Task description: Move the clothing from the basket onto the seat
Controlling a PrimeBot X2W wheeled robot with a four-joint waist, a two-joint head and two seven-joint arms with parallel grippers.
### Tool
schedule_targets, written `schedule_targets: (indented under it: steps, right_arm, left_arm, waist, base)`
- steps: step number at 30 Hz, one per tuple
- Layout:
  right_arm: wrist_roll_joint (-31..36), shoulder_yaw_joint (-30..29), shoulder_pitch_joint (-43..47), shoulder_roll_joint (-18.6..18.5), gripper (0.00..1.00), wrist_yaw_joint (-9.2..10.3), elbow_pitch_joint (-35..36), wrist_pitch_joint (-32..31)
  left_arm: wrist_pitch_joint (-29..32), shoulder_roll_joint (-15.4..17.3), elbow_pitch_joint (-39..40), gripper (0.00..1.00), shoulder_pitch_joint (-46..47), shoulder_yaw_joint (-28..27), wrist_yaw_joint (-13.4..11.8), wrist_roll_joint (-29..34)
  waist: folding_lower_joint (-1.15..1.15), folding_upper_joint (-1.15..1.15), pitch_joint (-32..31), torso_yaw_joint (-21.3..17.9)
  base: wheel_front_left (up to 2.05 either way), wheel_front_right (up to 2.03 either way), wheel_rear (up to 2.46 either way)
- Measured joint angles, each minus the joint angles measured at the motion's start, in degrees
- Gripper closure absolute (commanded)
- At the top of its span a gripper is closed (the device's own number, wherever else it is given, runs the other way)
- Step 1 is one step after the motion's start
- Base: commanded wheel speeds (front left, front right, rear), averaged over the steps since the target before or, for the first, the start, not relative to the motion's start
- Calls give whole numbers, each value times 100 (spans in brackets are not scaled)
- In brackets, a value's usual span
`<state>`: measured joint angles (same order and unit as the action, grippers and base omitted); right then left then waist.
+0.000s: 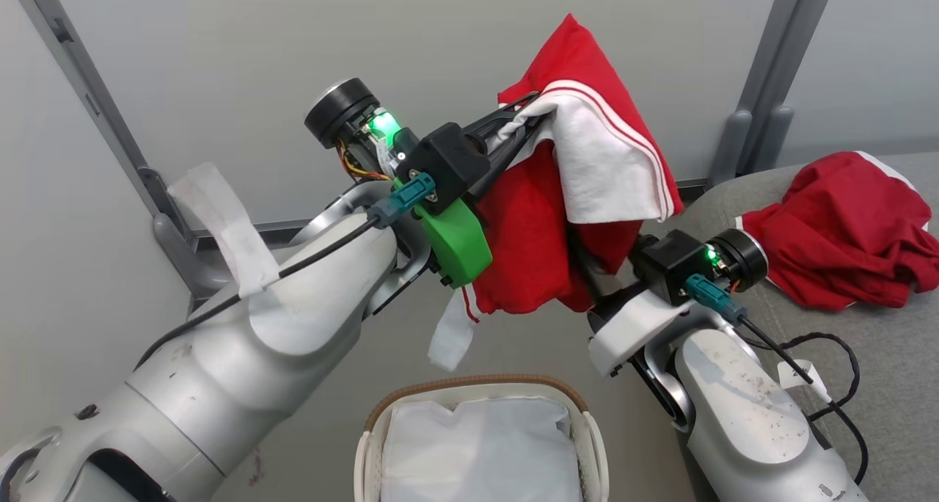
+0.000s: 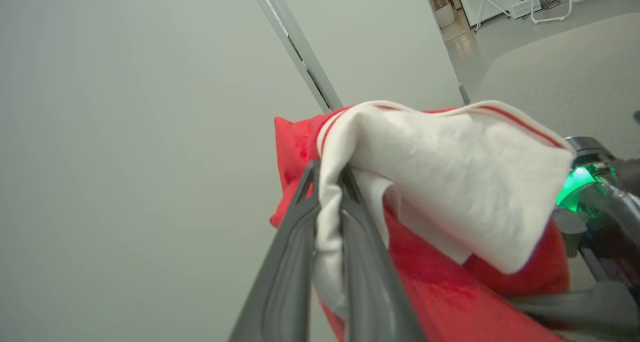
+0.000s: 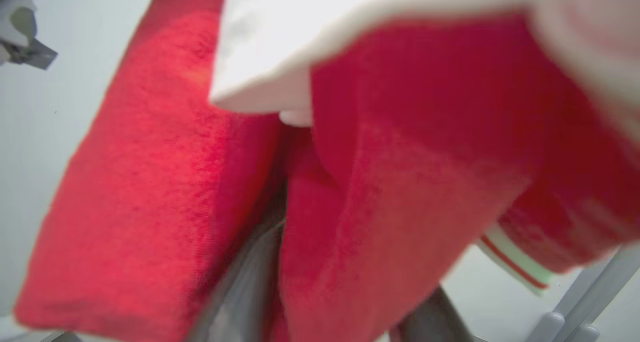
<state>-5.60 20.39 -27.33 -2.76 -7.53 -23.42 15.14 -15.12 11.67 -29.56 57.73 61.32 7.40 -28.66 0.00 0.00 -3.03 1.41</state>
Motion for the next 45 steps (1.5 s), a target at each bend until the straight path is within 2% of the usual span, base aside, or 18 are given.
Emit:
schedule_targets:
  steps: [11, 12, 13, 14, 15, 25, 33, 45]
  right_arm:
    - [0, -22, 48, -1, 100, 0, 164, 0]
    - [0, -33, 49, 0, 100, 0, 196, 0]
    - [1, -44, 49, 0, 100, 0, 223, 0]
    - [1, -54, 49, -1, 100, 0, 241, 0]
    - [3, -67, 49, -1, 100, 0, 263, 0]
    - [115, -331, 64, -1, 100, 0, 472, 0]
    - [229, -582, 113, -1, 100, 0, 588, 0]
    - [410, -857, 183, -1, 100, 0, 609, 0]
  left_arm:
    - [-1, 103, -230, 100, -285, -147, 0, -227]
    - [-1, 104, -245, 73, -324, -187, 0, -264]
    - [-2, 103, -257, 51, -372, -234, 0, -293]
    - [-2, 102, -278, 13, -433, -277, 0, -323]
    - [-2, 103, -287, 0, -486, -320, 0, -335]
    - [-4, -10, -287, 0, -1524, -866, -90, -390]
    - [-4, -364, -196, 0, -2681, -1458, -130, -240]
    - [-4, -568, -92, 0, -3372, -2093, -56, 388]
  waist:
    - [0, 0, 58, -36]
    - [0, 0, 65, -48]
    - [0, 0, 72, -60]
    - [0, 0, 81, -72]
    - [0, 0, 89, -81]
    - [0, 0, 196, -142]
    - [0, 0, 286, -160]
    - [0, 0, 386, -211]
  base:
    - [0, 0, 0]
    - [0, 0, 0]
    - [0, 0, 0]
    - [0, 0, 0]
    - [0, 0, 0]
    - [0, 0, 0]
    - [0, 0, 0]
    - [0, 0, 0]
